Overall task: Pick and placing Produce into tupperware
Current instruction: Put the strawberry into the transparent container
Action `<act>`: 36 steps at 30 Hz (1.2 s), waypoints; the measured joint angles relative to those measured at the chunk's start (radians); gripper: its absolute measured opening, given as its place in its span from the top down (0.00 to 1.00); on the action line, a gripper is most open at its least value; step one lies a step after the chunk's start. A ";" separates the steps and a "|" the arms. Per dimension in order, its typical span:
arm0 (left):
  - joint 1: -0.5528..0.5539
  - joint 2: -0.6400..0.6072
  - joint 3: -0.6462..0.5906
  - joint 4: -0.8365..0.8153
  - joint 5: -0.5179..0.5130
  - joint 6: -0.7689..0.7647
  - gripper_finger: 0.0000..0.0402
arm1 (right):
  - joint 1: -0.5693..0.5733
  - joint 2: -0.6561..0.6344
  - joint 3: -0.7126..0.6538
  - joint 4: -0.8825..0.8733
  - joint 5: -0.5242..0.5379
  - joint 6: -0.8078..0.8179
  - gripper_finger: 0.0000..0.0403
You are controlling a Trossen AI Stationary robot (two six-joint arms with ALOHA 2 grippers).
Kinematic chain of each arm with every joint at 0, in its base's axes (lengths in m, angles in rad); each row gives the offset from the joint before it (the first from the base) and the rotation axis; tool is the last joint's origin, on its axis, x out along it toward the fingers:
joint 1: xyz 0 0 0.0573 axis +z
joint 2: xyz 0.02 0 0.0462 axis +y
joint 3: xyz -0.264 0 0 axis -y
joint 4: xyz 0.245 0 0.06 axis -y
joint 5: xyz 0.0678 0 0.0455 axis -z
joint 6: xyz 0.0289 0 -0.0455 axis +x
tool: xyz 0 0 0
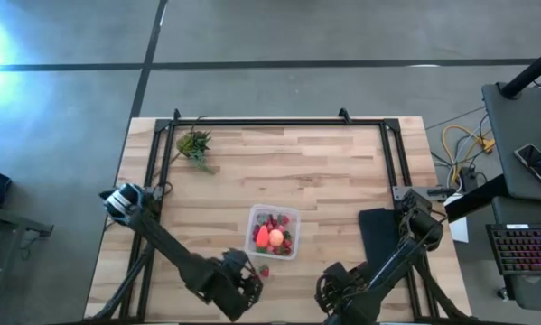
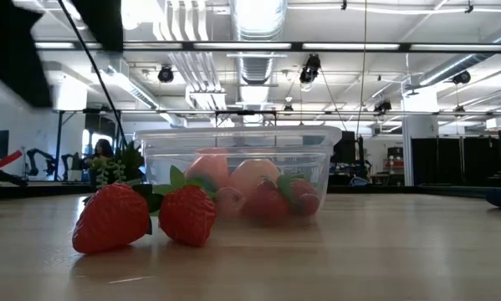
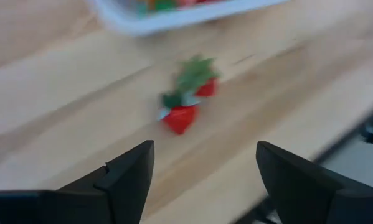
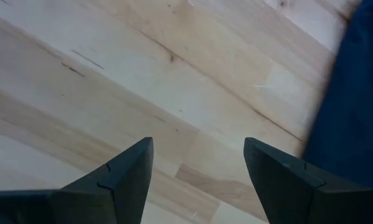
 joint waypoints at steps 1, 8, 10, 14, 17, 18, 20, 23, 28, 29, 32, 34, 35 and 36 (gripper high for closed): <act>-0.001 0.021 -0.001 -0.005 0.013 -0.020 0.33 | 0.000 0.000 0.000 -0.001 0.000 0.000 0.39; 0.022 0.140 0.005 -0.021 0.081 -0.076 0.33 | 0.002 0.000 0.000 -0.005 0.000 0.004 0.39; 0.025 0.153 0.005 -0.022 0.091 -0.071 0.33 | 0.002 0.000 0.000 -0.005 0.000 0.005 0.39; 0.035 0.165 0.006 0.005 0.091 -0.044 0.33 | 0.002 0.000 0.000 -0.005 0.000 0.005 0.39; 0.038 0.163 0.006 0.016 0.069 -0.043 0.33 | 0.002 0.000 0.000 -0.007 0.001 0.005 0.39; 0.041 0.163 0.006 0.015 0.068 -0.044 0.33 | 0.002 0.000 0.000 -0.007 0.002 0.005 0.39; 0.046 0.164 0.004 0.006 0.066 -0.042 0.33 | 0.002 0.000 0.000 -0.007 0.005 0.005 0.39; 0.056 0.165 -0.001 0.003 0.066 -0.020 0.33 | 0.002 0.000 -0.001 -0.007 0.008 0.001 0.39; 0.078 0.171 0.000 0.004 0.066 0.011 0.33 | 0.002 0.000 -0.012 -0.007 0.008 -0.004 0.39; 0.082 0.171 0.000 0.004 0.066 0.011 0.33 | 0.002 0.000 -0.014 -0.008 0.008 -0.004 0.39; 0.089 0.171 -0.001 0.003 0.069 0.011 0.35 | 0.002 0.000 -0.015 -0.006 0.001 -0.004 0.39; 0.089 0.171 -0.001 0.002 0.070 0.011 0.38 | 0.002 0.000 -0.015 -0.006 0.001 -0.004 0.39; 0.089 0.171 -0.001 0.002 0.072 0.012 0.40 | 0.003 0.000 -0.015 -0.006 0.000 -0.006 0.39; 0.089 0.171 -0.001 0.002 0.074 0.012 0.42 | 0.004 0.000 -0.015 -0.006 0.000 -0.007 0.39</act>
